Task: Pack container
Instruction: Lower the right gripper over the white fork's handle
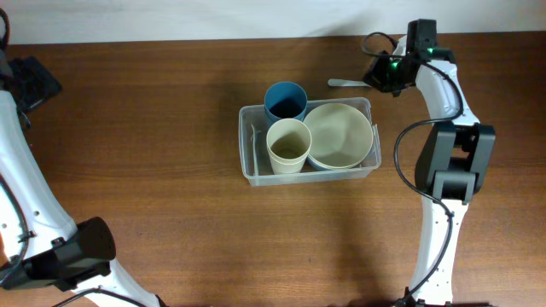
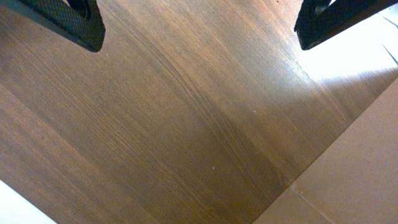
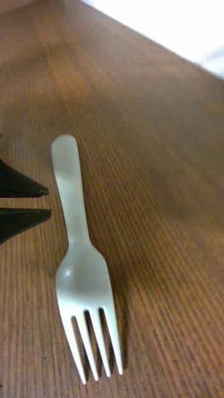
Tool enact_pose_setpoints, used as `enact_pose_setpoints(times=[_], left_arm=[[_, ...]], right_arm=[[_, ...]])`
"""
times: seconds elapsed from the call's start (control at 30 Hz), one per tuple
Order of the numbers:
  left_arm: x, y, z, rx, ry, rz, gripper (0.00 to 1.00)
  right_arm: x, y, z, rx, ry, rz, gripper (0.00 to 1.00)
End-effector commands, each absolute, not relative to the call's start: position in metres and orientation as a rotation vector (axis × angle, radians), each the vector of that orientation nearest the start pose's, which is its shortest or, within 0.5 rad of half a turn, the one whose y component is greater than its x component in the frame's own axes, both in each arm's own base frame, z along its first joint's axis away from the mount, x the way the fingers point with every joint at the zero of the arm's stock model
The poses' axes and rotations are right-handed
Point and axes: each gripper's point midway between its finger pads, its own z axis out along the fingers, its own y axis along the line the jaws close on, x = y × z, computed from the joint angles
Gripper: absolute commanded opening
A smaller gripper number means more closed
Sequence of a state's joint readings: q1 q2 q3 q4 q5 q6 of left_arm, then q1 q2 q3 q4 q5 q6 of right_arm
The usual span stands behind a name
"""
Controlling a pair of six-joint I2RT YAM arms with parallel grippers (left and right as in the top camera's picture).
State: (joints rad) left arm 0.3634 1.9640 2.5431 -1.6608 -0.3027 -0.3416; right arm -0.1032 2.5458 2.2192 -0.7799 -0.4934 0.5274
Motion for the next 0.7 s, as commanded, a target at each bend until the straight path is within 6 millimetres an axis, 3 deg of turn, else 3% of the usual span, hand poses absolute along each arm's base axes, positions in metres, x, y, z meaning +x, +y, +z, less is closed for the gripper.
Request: enact_pose_setpoints(times=[0.0, 0.33, 0.67], left_arm=[[0.361, 0.195, 0.325, -1.028, 2.441, 0.408, 1.0], [0.361, 0.195, 0.325, -1.028, 2.441, 0.408, 1.0], [0.361, 0.195, 0.325, -1.028, 2.441, 0.408, 1.0]], right_arm=[[0.593, 0.021, 0.024, 0.696, 2.627, 0.768, 0.04], [0.593, 0.011, 0.008, 0.73, 2.64, 0.728, 0.04], [0.589, -0.013, 0.001, 0.793, 2.649, 0.605, 0.04]])
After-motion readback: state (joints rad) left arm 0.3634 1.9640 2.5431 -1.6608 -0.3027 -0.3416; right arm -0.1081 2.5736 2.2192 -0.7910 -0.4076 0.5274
